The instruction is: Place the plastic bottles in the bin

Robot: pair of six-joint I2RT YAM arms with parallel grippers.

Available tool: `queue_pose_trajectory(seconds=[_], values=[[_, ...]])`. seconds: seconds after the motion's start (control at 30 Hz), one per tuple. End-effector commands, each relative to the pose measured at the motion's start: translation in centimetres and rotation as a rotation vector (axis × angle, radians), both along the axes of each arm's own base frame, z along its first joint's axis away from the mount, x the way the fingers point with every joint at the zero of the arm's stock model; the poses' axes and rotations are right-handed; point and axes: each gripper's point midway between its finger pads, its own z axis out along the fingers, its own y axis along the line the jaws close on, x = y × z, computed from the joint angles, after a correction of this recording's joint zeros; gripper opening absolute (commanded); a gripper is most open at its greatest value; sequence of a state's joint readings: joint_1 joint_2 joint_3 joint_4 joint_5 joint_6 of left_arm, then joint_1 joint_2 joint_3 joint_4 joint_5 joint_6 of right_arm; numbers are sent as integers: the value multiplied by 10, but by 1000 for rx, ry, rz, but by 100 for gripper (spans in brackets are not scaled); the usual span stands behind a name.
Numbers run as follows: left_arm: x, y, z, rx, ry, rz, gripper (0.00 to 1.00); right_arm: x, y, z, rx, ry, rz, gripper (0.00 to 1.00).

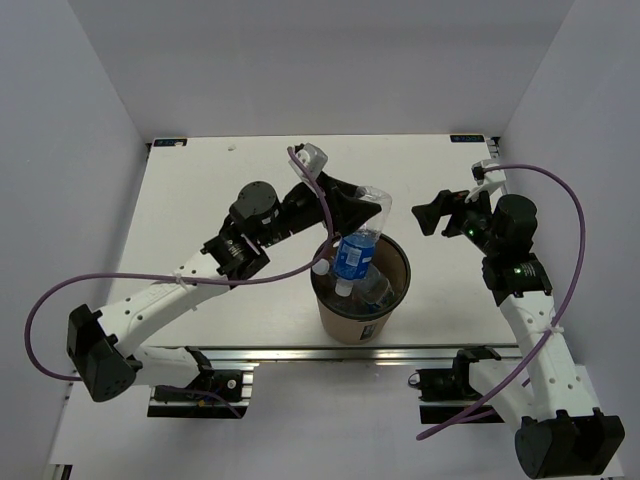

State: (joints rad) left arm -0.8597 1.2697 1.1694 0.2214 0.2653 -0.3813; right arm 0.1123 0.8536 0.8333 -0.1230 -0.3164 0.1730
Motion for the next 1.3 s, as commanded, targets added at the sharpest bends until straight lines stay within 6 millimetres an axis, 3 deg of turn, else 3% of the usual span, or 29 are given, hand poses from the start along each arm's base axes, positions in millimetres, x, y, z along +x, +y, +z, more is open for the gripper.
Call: queue_pose_trajectory(seconds=[0.0, 0.13, 0.17, 0.27, 0.47, 0.6, 0.63, 0.73, 0.8, 0.87, 1.03, 1.13, 1.27], values=[[-9, 8, 32, -103, -77, 26, 0, 3, 2, 9, 6, -44, 11, 89], [-21, 12, 22, -141, -91, 37, 0, 5, 1, 6, -2, -40, 10, 89], [-22, 13, 4, -125, -78, 51, 0, 5, 0, 6, -1, -39, 3, 89], [-23, 24, 4, -188, -93, 111, 0, 5, 1, 6, 0, -48, 6, 89], [-25, 14, -20, -136, -132, 111, 0, 9, 3, 0, 4, -49, 17, 89], [-36, 13, -21, -143, -176, 96, 21, 12, 1, -2, -6, -40, 8, 89], [-36, 15, -30, -130, -184, 101, 27, 13, 0, -1, -10, -45, 2, 89], [-41, 19, -32, -148, -220, 105, 33, 13, -1, -2, -13, -46, -4, 89], [-46, 18, -32, -153, -249, 90, 13, 13, -1, -1, -15, -54, -2, 89], [-49, 16, -36, -130, -288, 78, 0, 14, -1, -1, -14, -52, -2, 89], [-56, 11, -63, -17, -356, 22, 0, 14, -6, 1, -27, -63, -26, 89], [-46, 12, -81, 26, -276, 62, 0, 15, -7, 1, -29, -68, -36, 89], [-45, 8, -119, 106, -203, 45, 0, 16, -7, 0, -32, -67, -36, 89]])
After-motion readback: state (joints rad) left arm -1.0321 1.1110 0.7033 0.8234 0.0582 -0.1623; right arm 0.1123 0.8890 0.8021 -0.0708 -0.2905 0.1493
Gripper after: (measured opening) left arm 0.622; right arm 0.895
